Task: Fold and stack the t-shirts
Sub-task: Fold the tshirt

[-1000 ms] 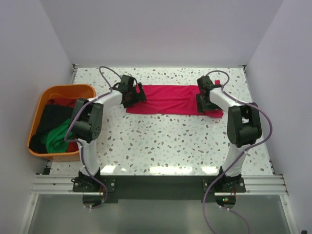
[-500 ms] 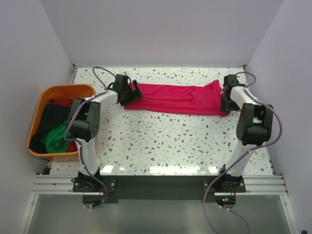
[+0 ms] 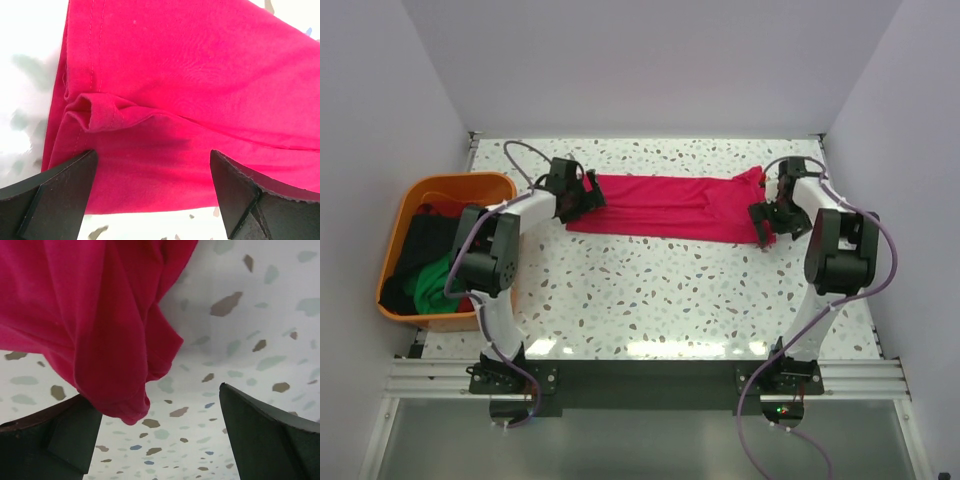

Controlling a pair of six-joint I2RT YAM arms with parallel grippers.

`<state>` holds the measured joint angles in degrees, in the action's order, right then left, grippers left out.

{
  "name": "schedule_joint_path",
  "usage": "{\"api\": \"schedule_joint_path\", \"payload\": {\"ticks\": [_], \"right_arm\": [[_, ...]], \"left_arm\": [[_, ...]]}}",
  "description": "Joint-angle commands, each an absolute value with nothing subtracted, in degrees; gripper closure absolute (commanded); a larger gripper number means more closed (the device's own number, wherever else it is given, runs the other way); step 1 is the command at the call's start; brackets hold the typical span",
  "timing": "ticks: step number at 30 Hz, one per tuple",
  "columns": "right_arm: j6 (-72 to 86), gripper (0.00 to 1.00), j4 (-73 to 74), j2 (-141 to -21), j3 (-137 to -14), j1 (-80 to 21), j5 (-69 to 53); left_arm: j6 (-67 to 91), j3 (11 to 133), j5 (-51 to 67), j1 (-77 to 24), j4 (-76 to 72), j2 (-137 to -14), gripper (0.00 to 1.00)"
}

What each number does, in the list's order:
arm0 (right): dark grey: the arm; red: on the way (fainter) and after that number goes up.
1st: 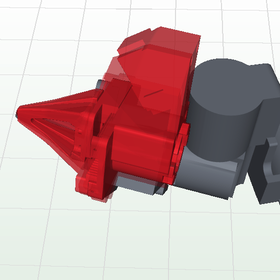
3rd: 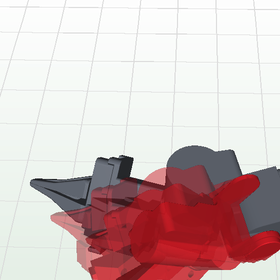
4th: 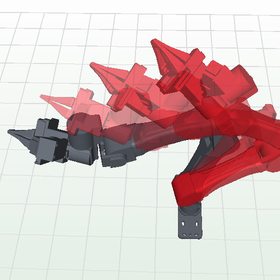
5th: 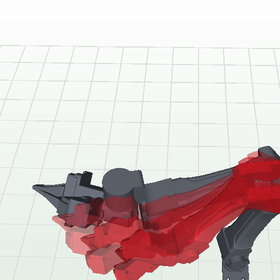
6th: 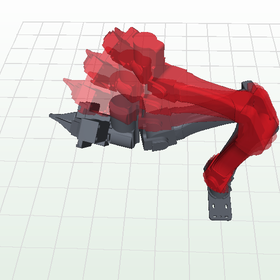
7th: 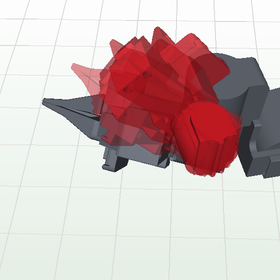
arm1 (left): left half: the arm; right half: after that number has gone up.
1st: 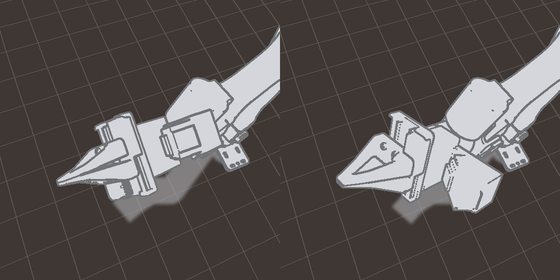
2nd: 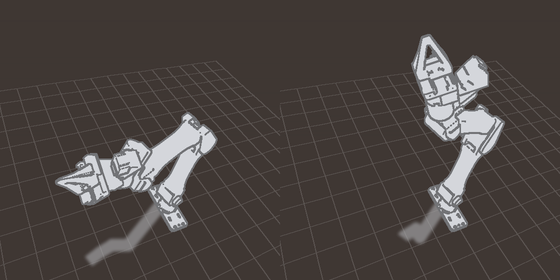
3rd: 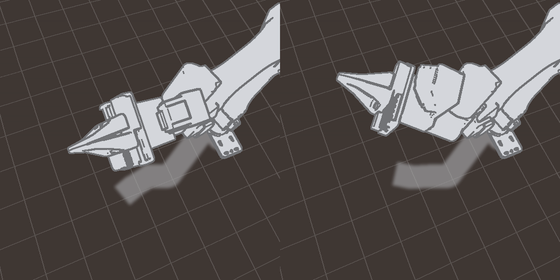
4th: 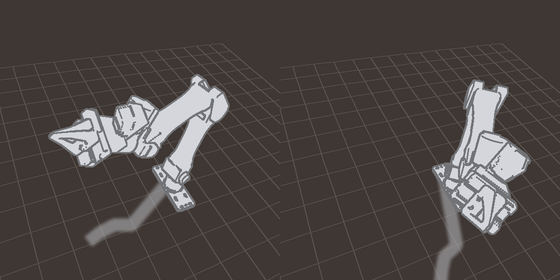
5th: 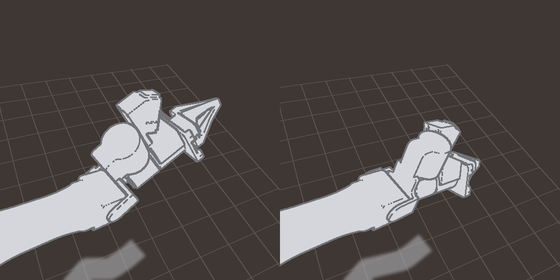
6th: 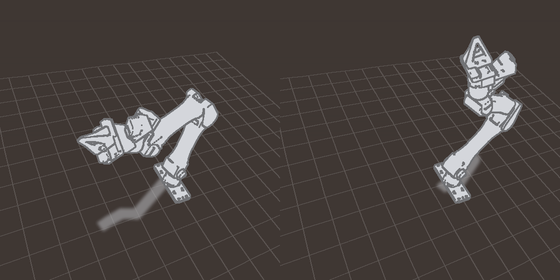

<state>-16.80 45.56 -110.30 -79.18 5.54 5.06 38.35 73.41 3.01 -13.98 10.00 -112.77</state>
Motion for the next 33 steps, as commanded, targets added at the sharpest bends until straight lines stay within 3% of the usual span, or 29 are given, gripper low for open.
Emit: {"api": "schedule_joint_path", "payload": {"ticks": [1, 9, 15, 23, 29, 33], "right_arm": [[-19.2, 0.01, 48.9, -107.7, -80.8, 5.6, -4.7], [-5.3, 0.01, 43.1, -92.1, -78.7, 4.5, -16.9], [11.5, 0.01, 35.4, -88.1, -71.3, -1.2, -15.8], [28.4, 0.01, 36.1, -98.9, -73.8, -3.3, 2.6], [28.5, 0.01, 32.3, -108.4, -78.7, -1.0, -1.1], [25.5, 0.01, 33.3, -116.4, -85.4, -1.0, -3.6]], "left_arm": [[36.6, 67.4, 0.9, -12.8, 18.5, -109.9, 0.0], [35.6, 62.4, 1.9, -13.3, 22.0, -97.8, 0.0], [34.5, 66.7, 0.7, -13.7, 23.3, -94.5, 0.0], [34.4, 74.5, 4.1, -13.7, 19.1, -104.0, 0.0], [34.5, 73.7, 3.6, -13.8, 16.3, -109.3, 0.0], [35.7, 66.7, 4.6, -14.6, 14.9, -109.2, 0.0]]}}
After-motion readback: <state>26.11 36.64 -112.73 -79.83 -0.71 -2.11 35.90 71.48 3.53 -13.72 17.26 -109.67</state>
